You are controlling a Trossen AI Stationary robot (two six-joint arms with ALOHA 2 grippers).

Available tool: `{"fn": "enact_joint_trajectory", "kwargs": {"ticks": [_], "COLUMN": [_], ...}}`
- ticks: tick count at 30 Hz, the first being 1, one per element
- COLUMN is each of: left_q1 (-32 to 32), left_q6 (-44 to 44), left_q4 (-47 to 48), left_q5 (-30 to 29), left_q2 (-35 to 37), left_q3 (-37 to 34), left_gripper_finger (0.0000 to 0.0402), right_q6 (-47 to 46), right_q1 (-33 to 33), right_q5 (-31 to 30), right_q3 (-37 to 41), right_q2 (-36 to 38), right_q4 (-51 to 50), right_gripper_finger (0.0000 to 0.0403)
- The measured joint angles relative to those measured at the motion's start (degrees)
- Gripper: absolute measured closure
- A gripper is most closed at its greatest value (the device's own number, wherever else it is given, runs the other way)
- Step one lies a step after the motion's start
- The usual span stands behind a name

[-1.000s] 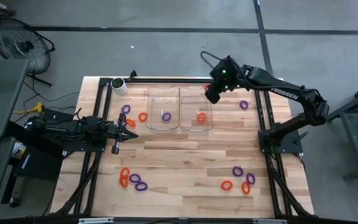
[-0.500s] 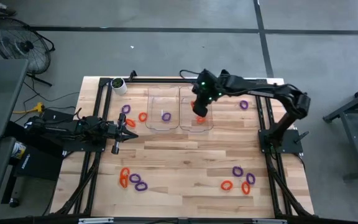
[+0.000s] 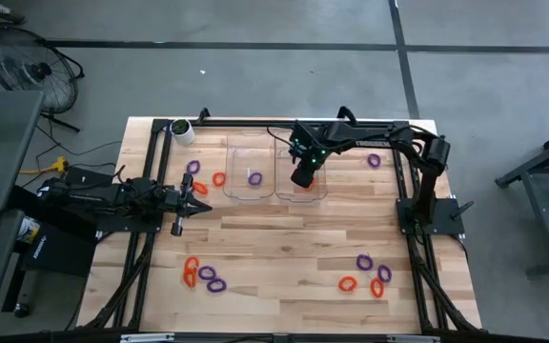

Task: Sort spring keychains
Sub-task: Put the orange spring keychain into the right transparent bin, then put the purple spring keychain into the left transparent bin

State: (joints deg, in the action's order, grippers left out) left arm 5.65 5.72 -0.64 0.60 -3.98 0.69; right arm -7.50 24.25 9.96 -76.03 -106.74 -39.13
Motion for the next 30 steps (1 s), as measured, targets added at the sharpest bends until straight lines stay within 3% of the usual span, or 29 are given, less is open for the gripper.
{"fn": "enact_joint_trajectory", "kwargs": {"ticks": [10,21,30], "left_q1": [0.0,0.0,0.0], "left_q6": [0.0,0.0,0.0], "left_q4": [0.0,0.0,0.0], "left_q5": [0.0,0.0,0.0], "left_q2": [0.0,0.0,0.0], "left_q3": [0.0,0.0,0.0], "left_gripper_finger": [0.0401,0.0401,0.0401], "right_q6": [-0.1,-4.5,-11.6], "right_q1": [0.0,1.4,6.0], "right_q5": [-0.3,3.4,-6.4], "right_q3": [0.0,0.0,0.0], "right_q2": [0.0,2.7,11.9], "right_q4": [0.0,-1.6,-8.6], "right_gripper_finger": [0.0327,0.0241,0.0199]}}
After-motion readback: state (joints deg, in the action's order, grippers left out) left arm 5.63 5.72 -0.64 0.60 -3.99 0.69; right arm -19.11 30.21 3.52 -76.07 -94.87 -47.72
